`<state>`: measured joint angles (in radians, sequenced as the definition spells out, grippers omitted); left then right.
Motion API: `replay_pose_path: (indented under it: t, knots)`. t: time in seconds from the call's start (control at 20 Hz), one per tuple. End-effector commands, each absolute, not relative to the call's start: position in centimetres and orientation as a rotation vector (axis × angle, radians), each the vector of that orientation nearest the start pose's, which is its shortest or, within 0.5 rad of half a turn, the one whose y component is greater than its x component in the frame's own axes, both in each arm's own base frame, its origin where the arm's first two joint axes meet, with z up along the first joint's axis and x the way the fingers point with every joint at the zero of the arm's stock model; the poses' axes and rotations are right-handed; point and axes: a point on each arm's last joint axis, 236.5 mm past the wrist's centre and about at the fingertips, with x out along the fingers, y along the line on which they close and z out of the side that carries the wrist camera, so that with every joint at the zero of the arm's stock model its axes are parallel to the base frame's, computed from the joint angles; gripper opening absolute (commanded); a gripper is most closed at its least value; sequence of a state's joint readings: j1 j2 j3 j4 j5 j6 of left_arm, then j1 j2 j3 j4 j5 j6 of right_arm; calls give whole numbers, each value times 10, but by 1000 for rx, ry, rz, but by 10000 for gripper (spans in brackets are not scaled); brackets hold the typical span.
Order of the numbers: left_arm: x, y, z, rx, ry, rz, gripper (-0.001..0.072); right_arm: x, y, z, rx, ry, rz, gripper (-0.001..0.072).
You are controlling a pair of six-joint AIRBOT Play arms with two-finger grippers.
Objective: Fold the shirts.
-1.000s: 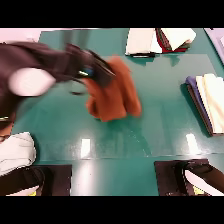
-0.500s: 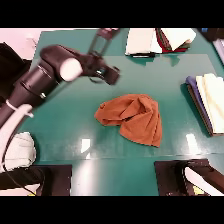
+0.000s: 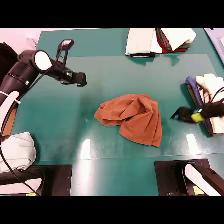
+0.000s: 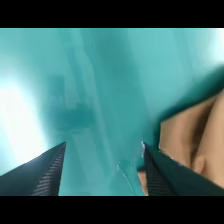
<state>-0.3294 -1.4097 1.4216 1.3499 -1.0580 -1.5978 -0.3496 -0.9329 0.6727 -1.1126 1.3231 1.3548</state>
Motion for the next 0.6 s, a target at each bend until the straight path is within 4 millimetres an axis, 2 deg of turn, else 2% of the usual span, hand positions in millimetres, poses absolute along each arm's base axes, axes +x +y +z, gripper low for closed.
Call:
replay_pose_path:
  t: [0.0, 0.15, 0.25, 0.35, 0.4, 0.55]
  knots:
    - [417, -196, 44, -97, 1133, -429, 558, 204, 55, -73, 606, 1509, 186, 491]
    - [414, -196, 38, -97, 1155, -428, 558, 201, 71, -88, 556, 1556, 225, 464]
    - [411, -196, 34, -99, 1167, -429, 558, 201, 78, -97, 525, 1577, 243, 410]
    - [405, -203, 30, -126, 1184, -447, 558, 202, 82, -101, 487, 1581, 257, 91]
    - [400, -206, 25, -107, 1194, -470, 557, 204, 84, -100, 476, 1569, 262, 22]
    - [381, -229, -1, -86, 1243, -514, 558, 215, 82, -88, 455, 1486, 261, 19]
